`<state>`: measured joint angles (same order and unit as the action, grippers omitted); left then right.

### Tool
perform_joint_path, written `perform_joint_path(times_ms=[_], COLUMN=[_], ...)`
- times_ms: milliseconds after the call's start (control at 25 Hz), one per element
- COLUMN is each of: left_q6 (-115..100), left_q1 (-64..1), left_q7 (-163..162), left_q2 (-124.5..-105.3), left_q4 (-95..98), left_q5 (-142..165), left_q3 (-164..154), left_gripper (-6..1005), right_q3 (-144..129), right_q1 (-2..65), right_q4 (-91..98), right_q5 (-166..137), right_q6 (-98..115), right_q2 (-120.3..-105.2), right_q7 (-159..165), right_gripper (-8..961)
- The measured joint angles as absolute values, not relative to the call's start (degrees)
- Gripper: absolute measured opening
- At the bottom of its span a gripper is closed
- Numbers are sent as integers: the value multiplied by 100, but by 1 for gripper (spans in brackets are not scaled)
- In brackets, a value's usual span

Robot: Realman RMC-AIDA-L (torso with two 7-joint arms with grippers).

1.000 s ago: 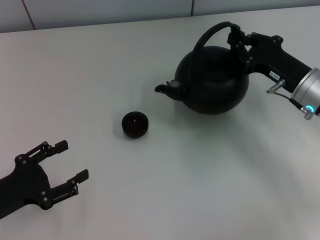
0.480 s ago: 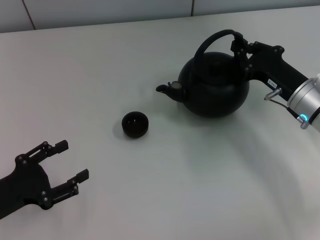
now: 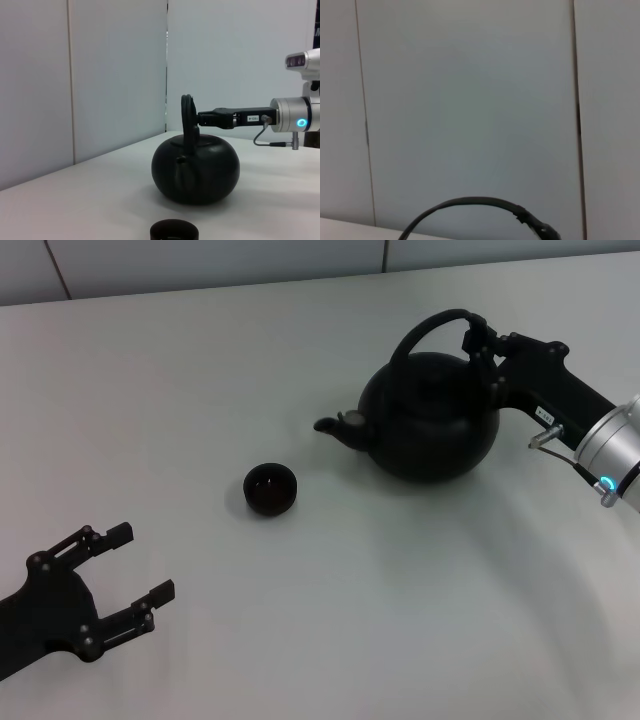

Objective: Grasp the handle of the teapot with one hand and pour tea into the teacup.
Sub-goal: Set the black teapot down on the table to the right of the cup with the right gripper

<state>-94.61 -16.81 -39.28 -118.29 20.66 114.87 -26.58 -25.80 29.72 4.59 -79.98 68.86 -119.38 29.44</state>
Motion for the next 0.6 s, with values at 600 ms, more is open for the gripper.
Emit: perform_joint_path(times_ms=[600], left_q6=[-9484], left_q1=[-1669], left_q7=[-3961], left_q2=[-11829], left_q4=[2066], left_q5=[11487], left_q3=[-2650], left_gripper=[801], right_q3=[-2544], right_q1=[2803], right_q4=[430], right_q5=[-7990], right_q6=[6947], right_q2=[-11934], right_q7=[3004], right_gripper=[479])
